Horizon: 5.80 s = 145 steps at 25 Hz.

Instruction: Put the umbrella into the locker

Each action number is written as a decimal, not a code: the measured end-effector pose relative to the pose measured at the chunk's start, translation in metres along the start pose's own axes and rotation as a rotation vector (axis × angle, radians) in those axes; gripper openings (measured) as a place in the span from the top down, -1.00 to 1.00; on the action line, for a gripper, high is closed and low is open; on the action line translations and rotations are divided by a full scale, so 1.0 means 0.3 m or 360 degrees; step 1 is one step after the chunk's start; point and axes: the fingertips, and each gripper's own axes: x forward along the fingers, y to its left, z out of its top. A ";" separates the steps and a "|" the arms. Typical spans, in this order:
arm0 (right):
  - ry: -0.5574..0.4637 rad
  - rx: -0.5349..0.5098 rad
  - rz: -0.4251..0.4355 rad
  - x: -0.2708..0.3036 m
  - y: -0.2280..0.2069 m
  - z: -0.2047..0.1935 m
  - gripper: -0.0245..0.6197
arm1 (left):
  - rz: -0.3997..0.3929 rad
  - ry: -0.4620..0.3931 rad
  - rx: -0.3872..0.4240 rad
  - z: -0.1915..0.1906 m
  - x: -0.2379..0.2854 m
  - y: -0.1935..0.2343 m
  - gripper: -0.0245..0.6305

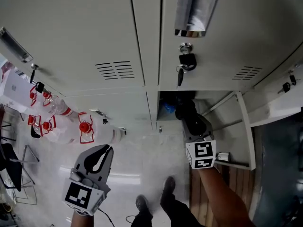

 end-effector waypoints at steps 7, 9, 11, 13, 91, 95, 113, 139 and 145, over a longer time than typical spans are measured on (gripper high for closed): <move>-0.0195 -0.0164 -0.0062 -0.041 0.018 0.183 0.42 | 0.0006 0.0004 0.0006 0.007 -0.002 0.009 0.80; -0.0243 -0.0189 -0.0060 -0.063 0.017 0.220 0.44 | 0.0003 0.0003 0.0005 0.009 0.001 0.013 0.80; -0.0383 -0.0205 -0.0076 -0.101 0.017 0.304 0.47 | 0.0002 0.0001 0.0003 0.007 0.005 0.017 0.80; -0.0475 -0.0203 -0.0107 -0.129 0.003 0.375 0.52 | 0.0001 -0.0002 -0.0001 0.007 0.007 0.021 0.80; -0.0203 -0.0104 -0.0255 0.181 -0.255 0.195 0.41 | -0.0009 0.0027 0.0010 -0.003 -0.070 -0.024 0.80; -0.0256 -0.0224 -0.0269 0.156 -0.251 0.251 0.41 | -0.0015 0.0027 0.0014 -0.008 -0.076 -0.031 0.80; -0.0273 -0.0035 -0.0039 -0.357 -0.040 0.528 0.57 | -0.0012 -0.0171 0.0121 0.319 -0.360 -0.044 0.80; -0.0311 -0.0033 0.0671 -1.458 0.638 1.142 0.81 | 0.0028 -0.0502 0.0344 0.595 -1.211 -0.120 0.80; -0.0292 -0.0067 0.0696 -1.569 0.746 1.157 0.81 | 0.0015 -0.0529 0.0422 0.574 -1.329 -0.156 0.80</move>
